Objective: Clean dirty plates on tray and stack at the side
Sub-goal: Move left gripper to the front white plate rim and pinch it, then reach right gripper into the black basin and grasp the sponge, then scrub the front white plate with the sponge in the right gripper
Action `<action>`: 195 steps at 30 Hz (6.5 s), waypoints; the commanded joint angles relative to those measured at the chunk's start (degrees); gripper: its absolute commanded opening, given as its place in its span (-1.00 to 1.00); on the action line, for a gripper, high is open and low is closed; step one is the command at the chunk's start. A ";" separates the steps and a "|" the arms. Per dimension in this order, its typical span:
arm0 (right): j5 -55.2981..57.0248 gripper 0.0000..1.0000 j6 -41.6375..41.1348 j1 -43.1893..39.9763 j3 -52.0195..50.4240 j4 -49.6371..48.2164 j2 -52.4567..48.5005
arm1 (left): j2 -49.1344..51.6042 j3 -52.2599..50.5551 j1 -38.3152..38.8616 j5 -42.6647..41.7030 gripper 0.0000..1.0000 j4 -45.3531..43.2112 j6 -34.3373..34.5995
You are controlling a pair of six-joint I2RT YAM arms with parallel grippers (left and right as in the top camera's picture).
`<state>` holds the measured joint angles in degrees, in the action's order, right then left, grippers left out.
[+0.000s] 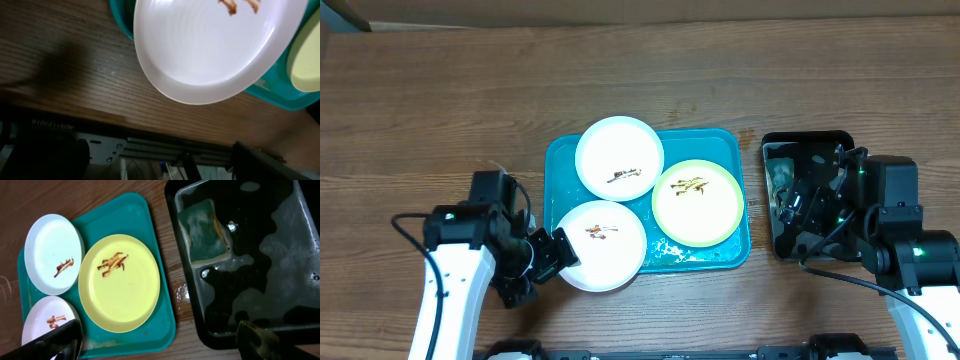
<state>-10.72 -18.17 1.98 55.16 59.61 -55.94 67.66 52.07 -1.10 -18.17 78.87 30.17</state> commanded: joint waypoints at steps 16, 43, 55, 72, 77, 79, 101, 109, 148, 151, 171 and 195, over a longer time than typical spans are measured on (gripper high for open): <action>0.76 1.00 0.35 0.24 1.60 -0.31 0.26 | 4.28 -12.46 1.27 0.79 0.38 -15.80 1.60; 0.74 1.00 0.35 0.24 1.60 0.55 0.26 | 4.46 -17.11 7.15 4.79 0.04 -23.06 5.66; 0.72 1.00 0.35 0.24 1.60 0.87 0.26 | 5.81 -17.11 7.15 5.77 -0.30 -24.55 5.66; 0.72 1.00 0.35 0.24 1.60 1.20 0.26 | 8.24 -16.59 7.13 6.36 -0.88 -27.10 5.64; 0.74 1.00 0.35 0.24 1.60 1.22 0.26 | 8.24 -15.17 7.13 6.47 -0.91 -27.12 5.64; 0.72 1.00 0.35 0.24 1.60 1.22 0.26 | 8.24 -14.47 7.13 6.80 -0.92 -27.12 5.64; 1.01 0.51 4.63 0.26 9.16 -3.89 -21.53 | 8.26 -11.54 7.13 17.68 -0.77 -23.58 5.60; 11.82 0.47 4.46 0.26 9.16 -9.68 -31.78 | 8.26 -11.54 7.13 17.70 -0.77 -23.45 5.62; 12.48 -0.93 0.28 0.26 9.01 -11.78 -47.23 | 8.26 -11.56 7.13 17.09 -0.74 -23.39 5.64; 12.17 -0.93 0.28 0.20 10.16 -9.90 -46.62 | 8.26 -11.56 7.13 17.09 -0.74 -23.39 5.62; 17.55 -0.92 -4.17 0.20 13.53 0.35 -32.87 | 8.26 -11.56 7.13 17.09 -0.92 -23.43 5.62; -18.99 -0.93 -3.39 30.27 13.51 -12.00 -33.77 | 8.26 -11.56 7.13 15.17 -0.92 -24.85 5.60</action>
<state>-29.78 -16.67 26.85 67.72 49.71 -89.41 75.46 39.48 5.65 -2.37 54.17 35.90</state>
